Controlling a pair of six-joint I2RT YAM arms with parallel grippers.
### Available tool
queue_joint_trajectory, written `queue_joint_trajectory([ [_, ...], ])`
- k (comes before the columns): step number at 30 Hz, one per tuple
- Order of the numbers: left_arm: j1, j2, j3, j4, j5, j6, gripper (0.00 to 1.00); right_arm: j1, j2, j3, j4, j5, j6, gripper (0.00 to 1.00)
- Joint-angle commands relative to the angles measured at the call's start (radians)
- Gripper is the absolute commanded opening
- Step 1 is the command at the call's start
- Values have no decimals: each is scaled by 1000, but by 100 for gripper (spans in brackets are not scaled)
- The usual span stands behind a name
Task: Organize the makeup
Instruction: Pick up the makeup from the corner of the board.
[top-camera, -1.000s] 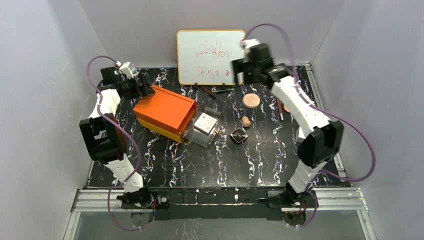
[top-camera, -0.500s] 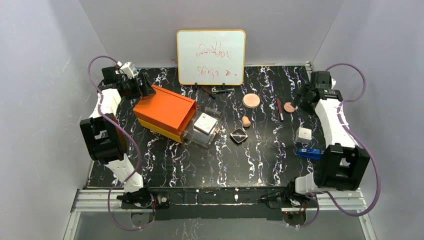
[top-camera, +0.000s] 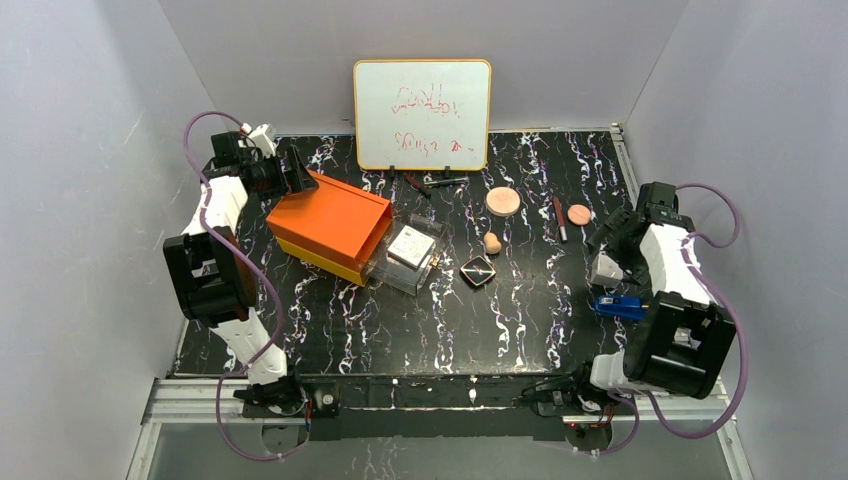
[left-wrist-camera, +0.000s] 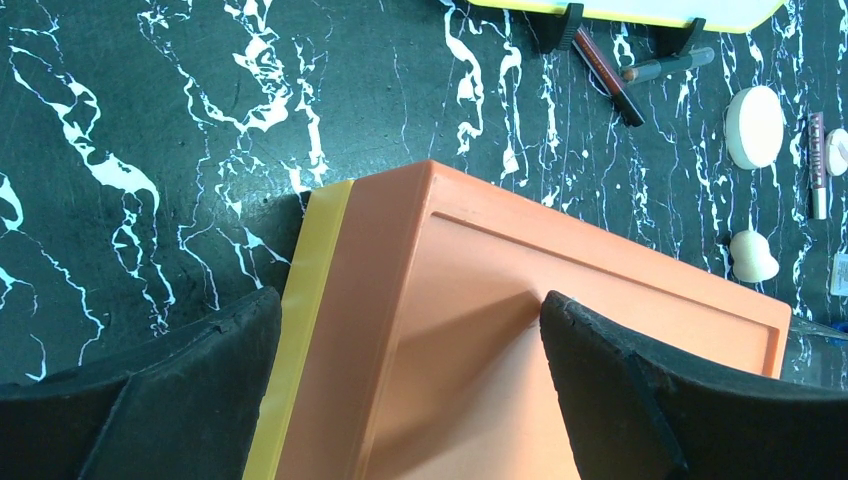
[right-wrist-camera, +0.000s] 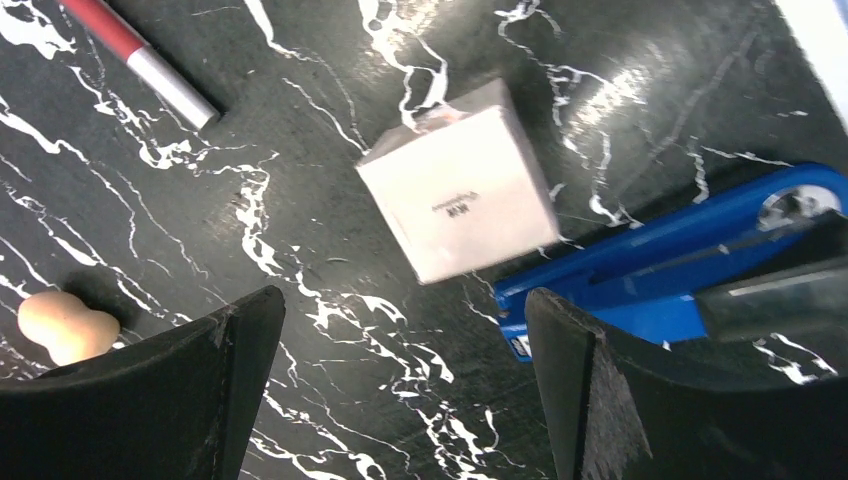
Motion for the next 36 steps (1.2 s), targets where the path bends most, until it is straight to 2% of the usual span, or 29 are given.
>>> queue_joint_trajectory([
  [1,-5,-55,11,-23,27,-7,99,-2,54,28,73,-68,22,98],
  [8,-5,-72,9,-25,14,3,98,-3,147,64,88,-6,54,98],
  [16,-5,-67,16,-36,8,11,99,-5,127,87,79,90,53,98],
  [25,-5,-65,24,-49,0,23,98,-5,203,116,91,55,102,98],
  [36,-5,-64,29,-58,-9,26,99,-5,286,132,113,99,92,98],
])
